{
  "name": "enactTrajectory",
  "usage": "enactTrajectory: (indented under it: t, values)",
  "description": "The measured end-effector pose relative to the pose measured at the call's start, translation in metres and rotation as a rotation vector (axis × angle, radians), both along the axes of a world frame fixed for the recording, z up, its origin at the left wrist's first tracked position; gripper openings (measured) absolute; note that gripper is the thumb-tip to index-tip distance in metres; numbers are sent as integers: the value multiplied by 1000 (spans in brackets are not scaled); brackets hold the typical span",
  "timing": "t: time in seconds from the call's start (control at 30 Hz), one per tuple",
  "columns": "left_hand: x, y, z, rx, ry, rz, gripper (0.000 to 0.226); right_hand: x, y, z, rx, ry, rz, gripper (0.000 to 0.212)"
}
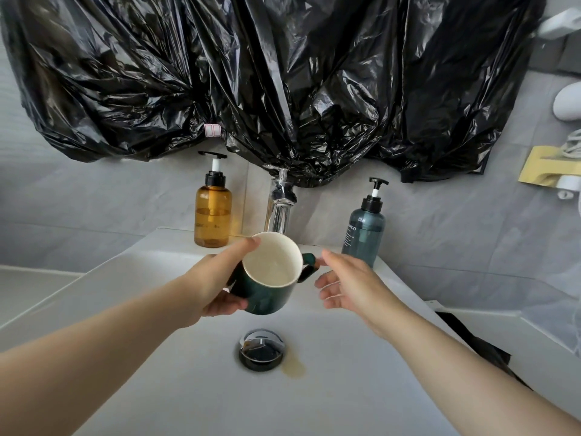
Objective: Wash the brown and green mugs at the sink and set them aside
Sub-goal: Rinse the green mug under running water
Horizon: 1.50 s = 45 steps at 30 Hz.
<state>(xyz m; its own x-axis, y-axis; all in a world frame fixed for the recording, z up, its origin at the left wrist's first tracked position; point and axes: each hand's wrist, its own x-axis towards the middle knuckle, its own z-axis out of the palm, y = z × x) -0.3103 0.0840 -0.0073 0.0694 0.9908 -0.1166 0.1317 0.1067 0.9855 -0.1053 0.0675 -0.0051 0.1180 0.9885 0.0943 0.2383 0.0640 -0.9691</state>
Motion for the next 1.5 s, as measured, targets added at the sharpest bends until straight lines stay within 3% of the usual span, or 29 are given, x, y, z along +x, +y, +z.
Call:
enactTrajectory:
  t: [0.17,0.4,0.43,0.5,0.57,0.77,1.2,1.5]
  values:
    - [3,2,0,-75,-78,45,61,7,1,8,276,-78,-157,17]
    - [-4,5,1,-102,-171,41,62,-32,18,58,648,-399,-206,10]
    - [-5,6,1,-103,-180,47,62,-40,24,70,672,-405,-211,8]
    - [-6,8,0,-95,-193,61,62,-54,40,88,687,-446,-194,23]
    - [-6,10,-1,-96,-210,63,62,-63,56,99,690,-613,-211,34]
    - [-2,13,-3,-106,-222,57,64,-66,73,110,744,-808,-193,12]
    - [-1,12,-3,-108,-213,78,61,-63,90,132,766,-676,-235,17]
    - [0,9,-2,-94,-196,69,53,-52,47,96,764,-529,-291,19]
